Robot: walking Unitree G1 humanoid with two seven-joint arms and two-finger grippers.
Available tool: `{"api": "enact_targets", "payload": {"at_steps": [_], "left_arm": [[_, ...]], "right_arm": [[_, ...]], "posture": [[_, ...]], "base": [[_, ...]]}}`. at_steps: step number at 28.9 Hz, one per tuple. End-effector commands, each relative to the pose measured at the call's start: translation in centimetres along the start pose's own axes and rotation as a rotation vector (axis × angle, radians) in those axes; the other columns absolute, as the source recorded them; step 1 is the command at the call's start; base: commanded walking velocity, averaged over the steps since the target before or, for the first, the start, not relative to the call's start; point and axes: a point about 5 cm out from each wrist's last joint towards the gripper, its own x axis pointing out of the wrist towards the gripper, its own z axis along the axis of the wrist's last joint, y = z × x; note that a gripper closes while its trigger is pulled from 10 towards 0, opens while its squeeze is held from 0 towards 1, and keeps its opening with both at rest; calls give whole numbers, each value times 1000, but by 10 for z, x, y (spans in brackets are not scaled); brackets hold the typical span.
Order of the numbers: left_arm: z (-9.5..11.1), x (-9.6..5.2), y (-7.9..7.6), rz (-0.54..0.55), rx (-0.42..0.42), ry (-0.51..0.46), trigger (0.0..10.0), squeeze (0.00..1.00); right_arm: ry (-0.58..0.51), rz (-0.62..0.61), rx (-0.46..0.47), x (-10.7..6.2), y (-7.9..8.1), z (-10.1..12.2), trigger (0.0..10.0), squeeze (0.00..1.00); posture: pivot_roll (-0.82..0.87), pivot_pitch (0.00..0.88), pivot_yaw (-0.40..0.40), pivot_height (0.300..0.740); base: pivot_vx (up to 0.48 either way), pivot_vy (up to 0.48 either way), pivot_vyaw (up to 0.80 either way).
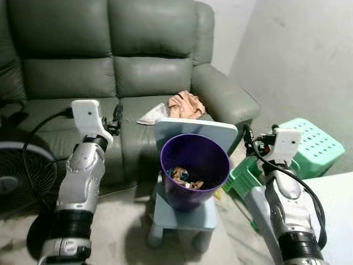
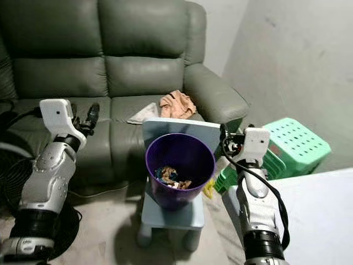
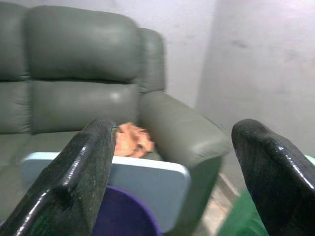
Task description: Picking trash to rubbish bin
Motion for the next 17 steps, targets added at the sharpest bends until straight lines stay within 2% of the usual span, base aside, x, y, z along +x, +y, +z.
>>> {"api": "enact_targets", "payload": {"at_steps": [1,12,17], "left_arm": [[5,6,-7,-29,-12,-18,10000,0],[-2,8,-13,-45,-50,-1,10000,0],[-3,9,-16,-70,-8,-12,10000,0]], "right_arm": [[7,-24,-16,-3,-3,0,10000,0],[15,-3,-46,-6,3,-1,10000,0],[18,7,-58,-4,7,2,10000,0]], "posture": [[-26,0,-63,740],[-42,0,-65,740],[-36,0,-72,740]], "base": [[0,0,-781],[0,0,-781],[0,0,-781]]}}
